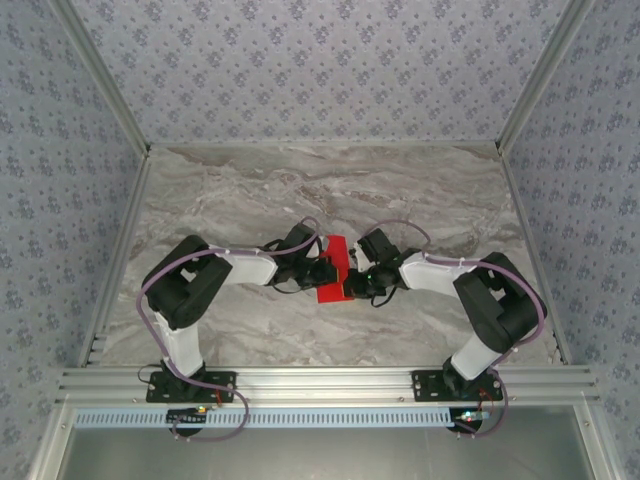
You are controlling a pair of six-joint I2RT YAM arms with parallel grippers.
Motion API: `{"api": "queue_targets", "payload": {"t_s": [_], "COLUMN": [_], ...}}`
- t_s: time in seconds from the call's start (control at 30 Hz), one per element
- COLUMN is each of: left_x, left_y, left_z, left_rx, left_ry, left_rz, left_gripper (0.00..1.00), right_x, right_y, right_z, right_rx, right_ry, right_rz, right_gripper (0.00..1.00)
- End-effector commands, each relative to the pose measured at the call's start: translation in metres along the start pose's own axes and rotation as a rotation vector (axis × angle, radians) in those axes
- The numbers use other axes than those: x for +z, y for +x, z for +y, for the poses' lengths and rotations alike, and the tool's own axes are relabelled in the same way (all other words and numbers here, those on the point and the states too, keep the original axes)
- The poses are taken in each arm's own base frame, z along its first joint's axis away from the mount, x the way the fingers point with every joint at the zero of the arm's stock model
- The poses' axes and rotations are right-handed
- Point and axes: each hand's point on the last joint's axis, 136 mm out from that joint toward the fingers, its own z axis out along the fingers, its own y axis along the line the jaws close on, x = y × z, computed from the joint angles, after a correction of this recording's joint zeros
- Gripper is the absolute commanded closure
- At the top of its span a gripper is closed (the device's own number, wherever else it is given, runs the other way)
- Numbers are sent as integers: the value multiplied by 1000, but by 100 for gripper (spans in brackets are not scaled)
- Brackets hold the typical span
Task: Fold a paper plane with a square sheet of paper (pick it up from the middle)
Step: Fold the triangle a second time at the center of the table.
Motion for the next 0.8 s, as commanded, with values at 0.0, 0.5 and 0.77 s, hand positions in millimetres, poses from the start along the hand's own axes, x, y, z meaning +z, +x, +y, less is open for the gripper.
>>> {"api": "queue_targets", "payload": {"t_s": [0.0, 0.5, 0.77], "left_x": [5, 5, -8], "left_y": [5, 3, -16], "left_z": [12, 11, -26], "left_rx": [0, 2, 90], "left_ry": [-59, -64, 9], "left_rz": [18, 17, -21], "left_gripper": [100, 100, 99], "right_x": [0, -1, 4], "right_y": [13, 15, 25], "right_z": [-18, -28, -36], "right_rx": [31, 38, 66], "right_ry": [61, 80, 90], "right_rz": [37, 45, 82], "right_gripper": [93, 93, 93]}}
